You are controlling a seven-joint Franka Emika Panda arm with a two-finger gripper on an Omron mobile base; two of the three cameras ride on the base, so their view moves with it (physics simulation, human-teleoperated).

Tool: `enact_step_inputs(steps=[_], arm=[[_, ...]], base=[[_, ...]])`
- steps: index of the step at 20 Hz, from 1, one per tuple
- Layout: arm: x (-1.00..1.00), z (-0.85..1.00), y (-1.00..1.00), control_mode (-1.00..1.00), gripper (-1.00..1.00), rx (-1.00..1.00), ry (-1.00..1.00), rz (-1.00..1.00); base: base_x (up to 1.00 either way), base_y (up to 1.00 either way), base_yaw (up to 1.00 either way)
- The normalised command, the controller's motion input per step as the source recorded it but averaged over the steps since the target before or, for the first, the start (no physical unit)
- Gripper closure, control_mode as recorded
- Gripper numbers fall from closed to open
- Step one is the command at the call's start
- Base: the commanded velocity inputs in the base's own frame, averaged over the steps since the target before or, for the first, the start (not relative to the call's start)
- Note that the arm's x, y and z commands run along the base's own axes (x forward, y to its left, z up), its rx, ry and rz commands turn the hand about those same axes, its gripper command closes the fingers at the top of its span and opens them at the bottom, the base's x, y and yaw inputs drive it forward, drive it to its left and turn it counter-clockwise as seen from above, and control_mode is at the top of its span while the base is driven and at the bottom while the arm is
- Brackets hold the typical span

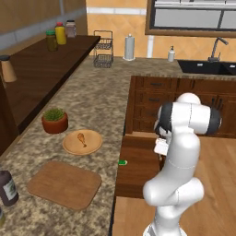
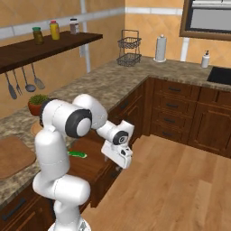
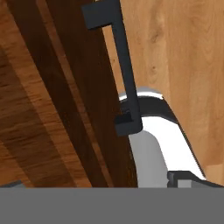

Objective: Pick up the knife from the drawer and place it on the cutting board. Then place the meat from the plate to the cutting board.

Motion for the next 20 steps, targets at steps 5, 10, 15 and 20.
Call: enact_step_inputs(steps=[5, 10, 15, 20], arm=[[-0.3, -0.09, -1.0, -1.0, -1.0, 0.06, 0.0, -0.09], [-0.31, -0.03, -1.0, -1.0, -1.0, 0.02, 0.0, -0.1], [-0.33, 0.0, -1.0, -1.0, -1.0, 0.0, 0.0, -0.1], [-0.28, 0.22, -0.99, -1.0, -1.0, 0.03, -0.03, -0.07]], base=[[0.0, 0.0, 0.0], [0.0, 0.0, 0.0], [0.0, 0.0, 0.0], [0.0, 0.0, 0.0]])
